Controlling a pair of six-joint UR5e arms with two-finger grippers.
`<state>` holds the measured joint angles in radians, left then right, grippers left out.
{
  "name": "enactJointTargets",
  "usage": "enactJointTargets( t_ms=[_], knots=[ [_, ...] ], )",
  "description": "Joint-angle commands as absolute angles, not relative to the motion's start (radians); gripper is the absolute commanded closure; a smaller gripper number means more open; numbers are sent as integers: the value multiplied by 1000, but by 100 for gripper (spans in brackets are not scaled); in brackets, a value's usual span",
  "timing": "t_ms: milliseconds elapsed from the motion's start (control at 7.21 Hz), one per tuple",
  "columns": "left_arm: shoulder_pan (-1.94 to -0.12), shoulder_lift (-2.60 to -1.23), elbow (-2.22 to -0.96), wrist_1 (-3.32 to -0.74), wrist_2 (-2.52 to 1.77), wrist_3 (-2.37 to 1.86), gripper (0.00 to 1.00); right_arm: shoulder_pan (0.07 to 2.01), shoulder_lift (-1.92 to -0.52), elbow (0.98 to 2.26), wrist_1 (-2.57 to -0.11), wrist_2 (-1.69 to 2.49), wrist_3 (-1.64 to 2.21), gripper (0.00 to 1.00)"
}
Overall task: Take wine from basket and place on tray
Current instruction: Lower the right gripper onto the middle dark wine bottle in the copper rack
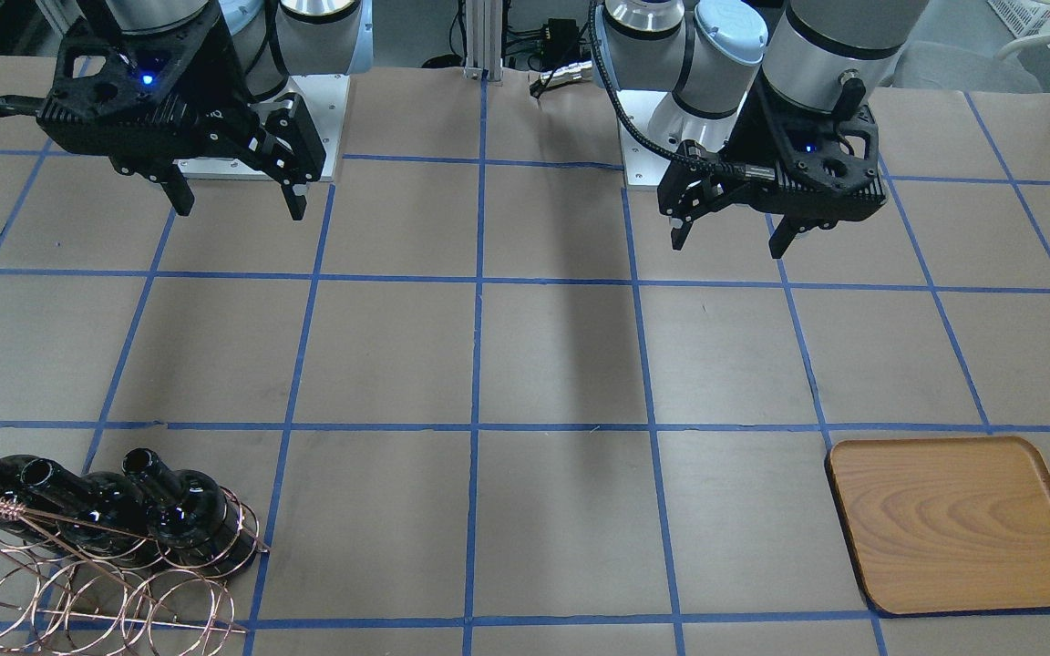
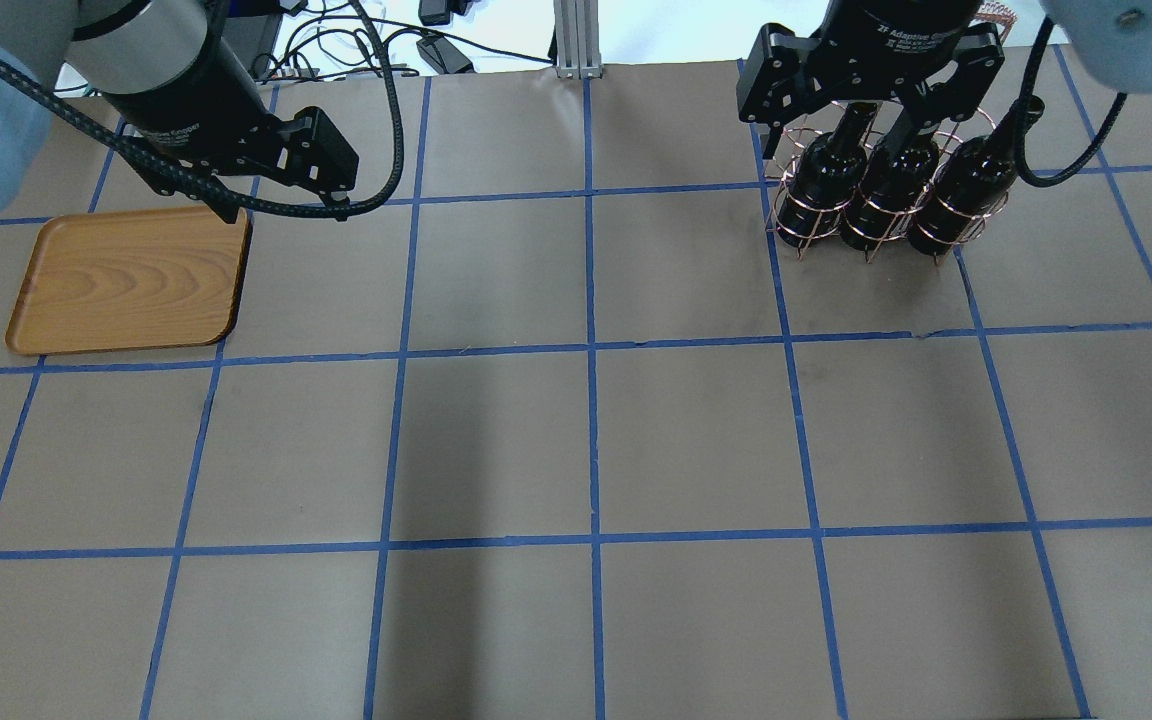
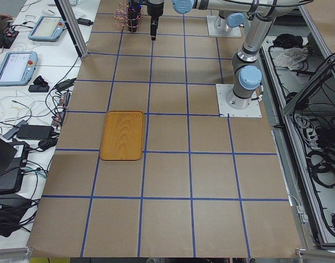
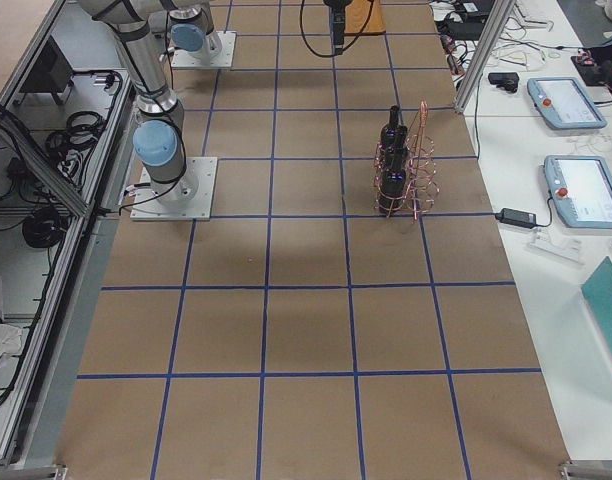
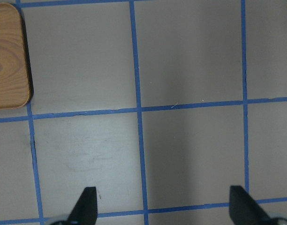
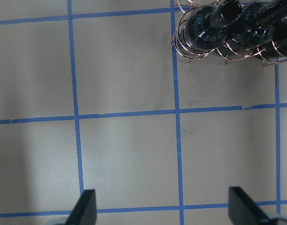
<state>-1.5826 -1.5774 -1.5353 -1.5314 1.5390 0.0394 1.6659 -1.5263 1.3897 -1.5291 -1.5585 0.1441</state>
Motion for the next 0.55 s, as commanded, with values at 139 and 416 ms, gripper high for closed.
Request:
enactJointTargets(
  t_ms=[139, 416],
  knots=[
    [-1585, -1582, -1548, -1520, 1536, 38, 0, 1666, -1526, 1390, -1529, -1559, 144, 0],
    [-1585, -1578, -1548, -1520, 1534, 38, 0, 1664, -1514, 1388, -1534, -1569, 126, 0]
  ],
)
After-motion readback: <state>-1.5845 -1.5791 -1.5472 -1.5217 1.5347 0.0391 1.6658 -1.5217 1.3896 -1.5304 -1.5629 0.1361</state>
